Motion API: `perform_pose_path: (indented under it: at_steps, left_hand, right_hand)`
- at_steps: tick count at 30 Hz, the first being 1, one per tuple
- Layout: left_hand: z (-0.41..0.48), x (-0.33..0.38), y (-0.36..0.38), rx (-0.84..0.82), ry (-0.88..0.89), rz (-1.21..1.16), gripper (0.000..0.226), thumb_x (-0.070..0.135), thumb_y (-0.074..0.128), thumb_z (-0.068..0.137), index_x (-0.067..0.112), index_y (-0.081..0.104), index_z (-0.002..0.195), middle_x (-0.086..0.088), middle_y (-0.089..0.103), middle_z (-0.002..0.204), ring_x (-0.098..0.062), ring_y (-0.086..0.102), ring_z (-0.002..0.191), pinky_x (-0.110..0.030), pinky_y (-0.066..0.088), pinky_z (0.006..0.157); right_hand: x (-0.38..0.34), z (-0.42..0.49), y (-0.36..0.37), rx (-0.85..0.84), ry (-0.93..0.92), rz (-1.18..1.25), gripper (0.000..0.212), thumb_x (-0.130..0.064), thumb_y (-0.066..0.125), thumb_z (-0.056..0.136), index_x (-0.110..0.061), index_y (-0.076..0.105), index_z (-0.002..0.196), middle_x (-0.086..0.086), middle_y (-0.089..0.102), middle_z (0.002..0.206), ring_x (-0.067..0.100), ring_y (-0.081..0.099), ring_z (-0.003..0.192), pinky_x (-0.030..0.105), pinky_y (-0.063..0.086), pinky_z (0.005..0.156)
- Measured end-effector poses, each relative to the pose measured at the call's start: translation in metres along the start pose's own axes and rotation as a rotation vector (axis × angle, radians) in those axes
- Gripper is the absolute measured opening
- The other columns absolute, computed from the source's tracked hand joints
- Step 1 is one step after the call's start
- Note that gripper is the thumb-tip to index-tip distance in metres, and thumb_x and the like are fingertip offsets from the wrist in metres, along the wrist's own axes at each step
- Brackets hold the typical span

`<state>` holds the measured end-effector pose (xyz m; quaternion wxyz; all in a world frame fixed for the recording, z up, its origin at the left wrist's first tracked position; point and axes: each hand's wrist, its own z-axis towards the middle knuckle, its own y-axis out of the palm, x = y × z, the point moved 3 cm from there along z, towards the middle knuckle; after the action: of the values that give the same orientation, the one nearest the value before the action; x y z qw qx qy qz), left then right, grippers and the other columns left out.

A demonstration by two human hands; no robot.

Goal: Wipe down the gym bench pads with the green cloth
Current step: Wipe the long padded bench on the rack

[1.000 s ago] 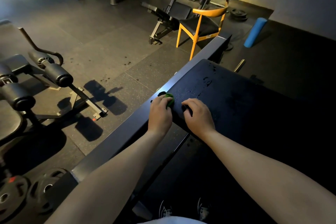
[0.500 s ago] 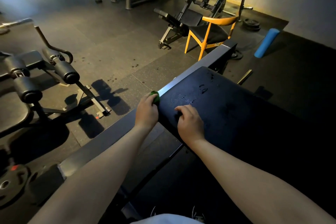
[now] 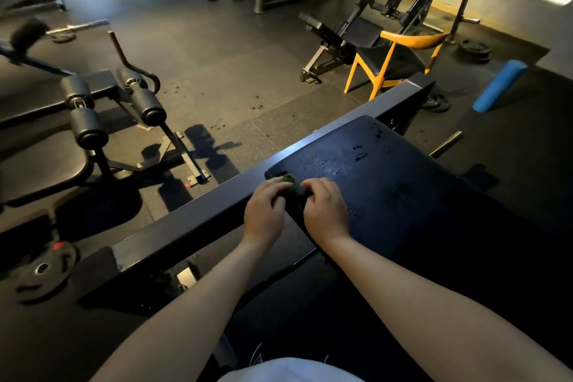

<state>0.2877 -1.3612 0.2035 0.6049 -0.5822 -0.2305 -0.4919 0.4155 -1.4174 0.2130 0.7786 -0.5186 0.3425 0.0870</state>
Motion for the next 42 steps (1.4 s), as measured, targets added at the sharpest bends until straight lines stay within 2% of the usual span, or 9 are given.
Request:
perform_pose_path:
  at_steps: [3, 7, 13, 17, 24, 29, 36, 39, 42]
  left_hand:
    - [0.015, -0.017, -0.002, 0.166, -0.422, -0.277, 0.042, 0.007, 0.049, 0.098, 0.021, 0.058, 0.137, 0.0, 0.057, 0.138, -0.015, 0.052, 0.125, -0.038, 0.045, 0.107]
    - [0.013, -0.035, 0.024, 0.03, -0.645, -0.347, 0.053, 0.014, 0.049, 0.087, 0.036, 0.047, 0.135, -0.004, 0.063, 0.121, -0.026, 0.063, 0.105, -0.051, 0.055, 0.095]
    - [-0.007, -0.01, 0.021, 0.098, -0.627, -0.41, 0.04, 0.006, 0.049, 0.097, 0.024, 0.05, 0.133, 0.004, 0.059, 0.108, -0.014, 0.06, 0.098, -0.04, 0.054, 0.093]
    - [-0.019, 0.01, 0.004, 0.062, -0.512, -0.398, 0.032, 0.007, 0.048, 0.099, 0.025, 0.059, 0.122, 0.0, 0.063, 0.11, -0.016, 0.062, 0.095, -0.036, 0.057, 0.081]
    - [0.003, 0.054, -0.004, 0.062, -0.473, -0.702, 0.032, 0.01, 0.039, 0.102, 0.018, 0.055, 0.128, -0.012, 0.062, 0.115, -0.022, 0.062, 0.099, -0.034, 0.053, 0.082]
    - [0.007, 0.059, 0.005, 0.047, -0.496, -0.717, 0.029, 0.019, 0.038, 0.104, 0.009, 0.054, 0.126, -0.011, 0.061, 0.103, -0.02, 0.06, 0.092, -0.028, 0.052, 0.074]
    - [0.03, 0.024, 0.006, 0.055, -0.5, -0.414, 0.035, 0.024, 0.042, 0.099, 0.027, 0.058, 0.13, -0.003, 0.06, 0.127, -0.024, 0.062, 0.111, -0.047, 0.054, 0.098]
    - [0.037, 0.018, 0.009, 0.004, -0.519, -0.359, 0.045, 0.012, 0.043, 0.1, 0.023, 0.048, 0.143, -0.003, 0.055, 0.137, -0.024, 0.057, 0.12, -0.043, 0.049, 0.103]
    - [0.041, 0.014, 0.015, -0.042, -0.441, -0.285, 0.045, 0.002, 0.043, 0.094, 0.022, 0.056, 0.133, -0.002, 0.062, 0.128, -0.022, 0.055, 0.122, -0.043, 0.043, 0.109]
  right_hand:
    - [-0.001, 0.0, 0.001, -0.005, -0.026, -0.027, 0.028, -0.002, 0.05, 0.089, -0.013, 0.065, 0.11, 0.004, 0.061, 0.106, 0.023, 0.051, 0.103, 0.038, 0.046, 0.076]
    - [0.0, 0.001, 0.002, -0.016, -0.026, -0.041, 0.025, -0.006, 0.052, 0.088, -0.016, 0.065, 0.106, 0.001, 0.062, 0.105, 0.022, 0.05, 0.105, 0.037, 0.046, 0.078]
    - [0.003, 0.003, 0.004, -0.053, -0.064, -0.081, 0.025, -0.012, 0.052, 0.089, -0.019, 0.064, 0.109, -0.001, 0.06, 0.109, 0.019, 0.046, 0.11, 0.034, 0.042, 0.074]
    - [-0.004, 0.001, 0.007, -0.072, -0.145, -0.078, 0.024, -0.019, 0.047, 0.095, -0.019, 0.061, 0.114, -0.001, 0.062, 0.109, 0.019, 0.048, 0.108, 0.038, 0.042, 0.094]
    - [-0.016, 0.006, 0.001, -0.168, -0.046, 0.399, 0.042, -0.035, 0.046, 0.102, -0.037, 0.039, 0.144, -0.001, 0.053, 0.128, 0.012, 0.051, 0.113, 0.03, 0.041, 0.087]
    - [-0.022, 0.024, 0.0, -0.257, -0.052, 0.469, 0.055, -0.016, 0.06, 0.095, -0.035, 0.044, 0.143, 0.004, 0.046, 0.135, 0.016, 0.05, 0.119, 0.022, 0.038, 0.09]
    - [-0.007, 0.072, -0.01, -0.191, -0.108, 0.189, 0.049, -0.01, 0.048, 0.096, -0.024, 0.05, 0.142, 0.005, 0.033, 0.152, 0.028, 0.045, 0.129, 0.043, 0.046, 0.101]
    - [-0.01, 0.089, 0.008, -0.372, -0.221, 0.071, 0.049, -0.015, 0.046, 0.099, -0.025, 0.044, 0.146, -0.002, 0.012, 0.163, 0.029, 0.029, 0.143, 0.05, 0.035, 0.112]
    - [-0.013, 0.091, 0.029, -0.585, -0.392, -0.199, 0.048, -0.022, 0.038, 0.101, -0.039, 0.042, 0.146, -0.008, 0.02, 0.163, 0.021, 0.024, 0.146, 0.059, 0.017, 0.113]
